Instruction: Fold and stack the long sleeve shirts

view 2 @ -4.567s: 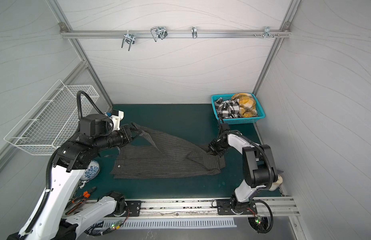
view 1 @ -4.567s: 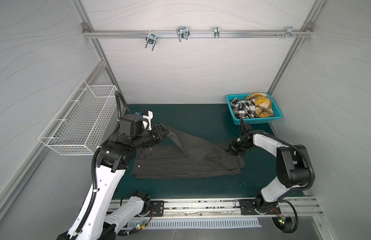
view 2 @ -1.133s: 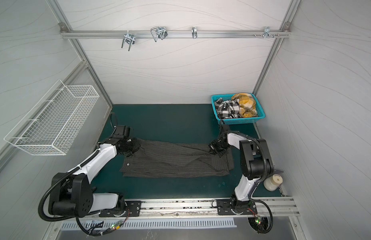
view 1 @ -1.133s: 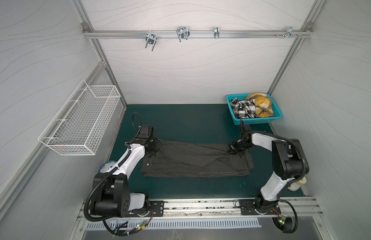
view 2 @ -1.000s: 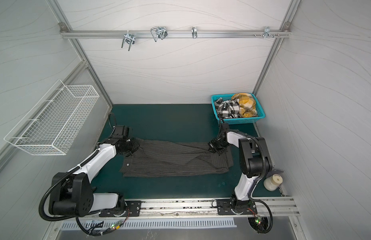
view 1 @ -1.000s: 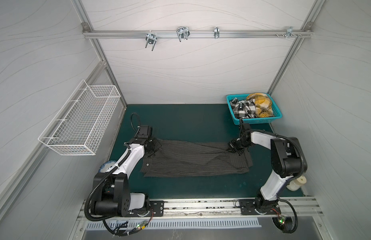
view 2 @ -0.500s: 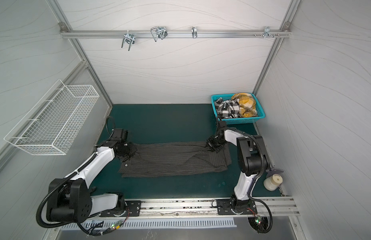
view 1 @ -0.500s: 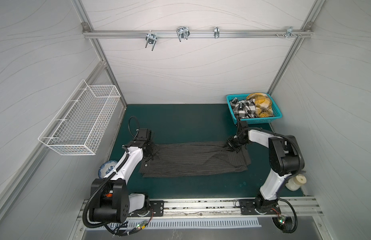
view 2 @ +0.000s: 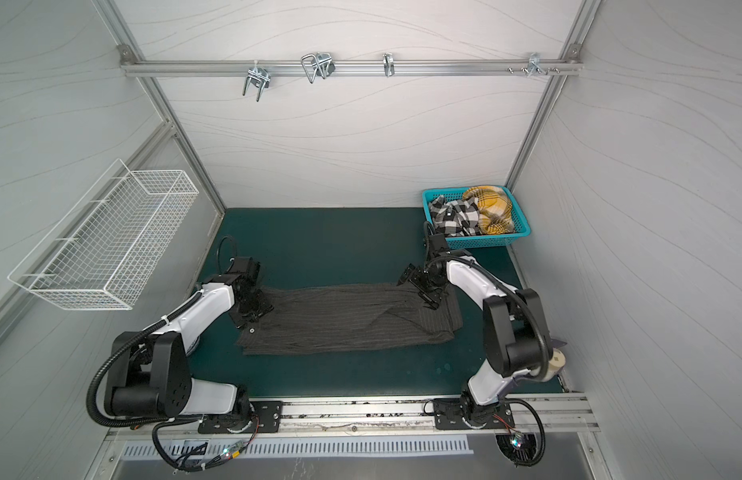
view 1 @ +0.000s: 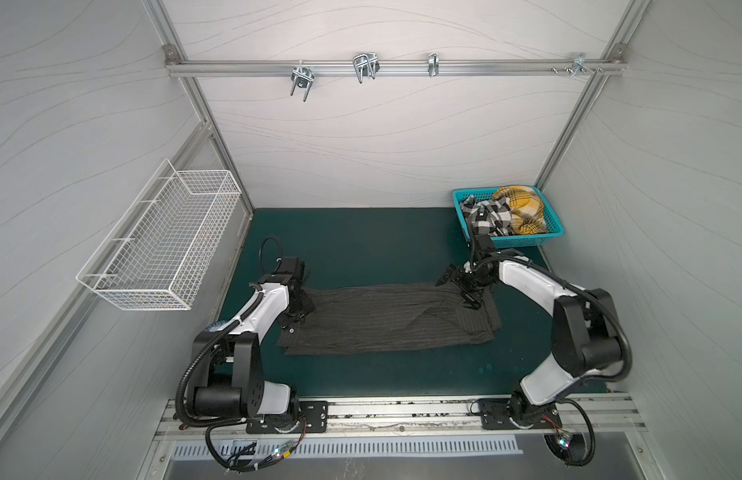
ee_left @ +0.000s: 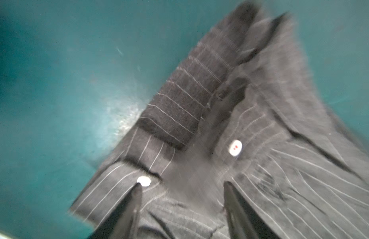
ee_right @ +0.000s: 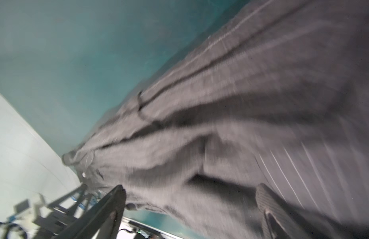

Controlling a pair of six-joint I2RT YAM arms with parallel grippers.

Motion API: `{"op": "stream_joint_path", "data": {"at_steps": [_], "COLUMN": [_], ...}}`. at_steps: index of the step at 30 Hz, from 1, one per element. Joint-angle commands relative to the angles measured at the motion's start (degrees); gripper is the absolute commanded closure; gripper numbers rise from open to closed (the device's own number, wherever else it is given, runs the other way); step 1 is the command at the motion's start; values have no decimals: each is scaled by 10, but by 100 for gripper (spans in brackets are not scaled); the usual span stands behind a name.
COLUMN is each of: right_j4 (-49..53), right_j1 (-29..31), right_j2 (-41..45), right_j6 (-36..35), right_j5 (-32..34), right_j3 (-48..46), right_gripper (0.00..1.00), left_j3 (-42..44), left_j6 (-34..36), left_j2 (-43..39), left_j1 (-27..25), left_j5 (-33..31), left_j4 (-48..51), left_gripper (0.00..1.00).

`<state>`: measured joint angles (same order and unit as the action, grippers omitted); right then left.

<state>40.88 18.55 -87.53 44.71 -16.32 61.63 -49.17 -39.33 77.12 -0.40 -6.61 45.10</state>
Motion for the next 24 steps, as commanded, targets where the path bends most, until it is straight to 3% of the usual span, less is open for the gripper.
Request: {"op": "stream_joint_path", "data": {"at_steps": [1, 3, 4, 5, 6, 8, 12, 18, 21, 24], "right_j4": [101, 114, 116, 113, 105, 80, 19, -59, -70, -65], "right_j1": [36, 67, 84, 99, 113, 136, 160, 161, 130, 90], "right_j2": [78, 117, 133, 144, 151, 150, 103, -5, -72, -160], "right_j6": [-43, -43, -37, -26, -17, 3, 18, 27, 4, -27], "right_j5": [74, 93, 101, 103, 99, 89, 61, 46, 56, 56], "right_j3": [-35, -67, -87, -106, -122, -150, -175, -189, -149, -52], "right_gripper": [4, 18, 33, 55, 66, 78, 83, 87, 89, 89], "left_j3": [-44, -42, -42, -46, -49, -55, -66, -98, -102, -101], "left_j6": [-8, -11, -12, -8, -7, -8, -20, -11, -8, 0], "left_j2": [-55, -52, -39, -21, 1, 49, 125, 211, 231, 239], "left_j1": [2, -3, -9, -13, -16, -18, -18, -2, 15, 27], "left_j5": [-1, 40, 58, 74, 82, 105, 141, 126, 101, 69], "left_j4": [25, -2, -17, -27, -33, -54, -88, -82, -67, -43], "left_gripper": [38, 49, 55, 66, 71, 86, 100, 100, 100, 100]}}
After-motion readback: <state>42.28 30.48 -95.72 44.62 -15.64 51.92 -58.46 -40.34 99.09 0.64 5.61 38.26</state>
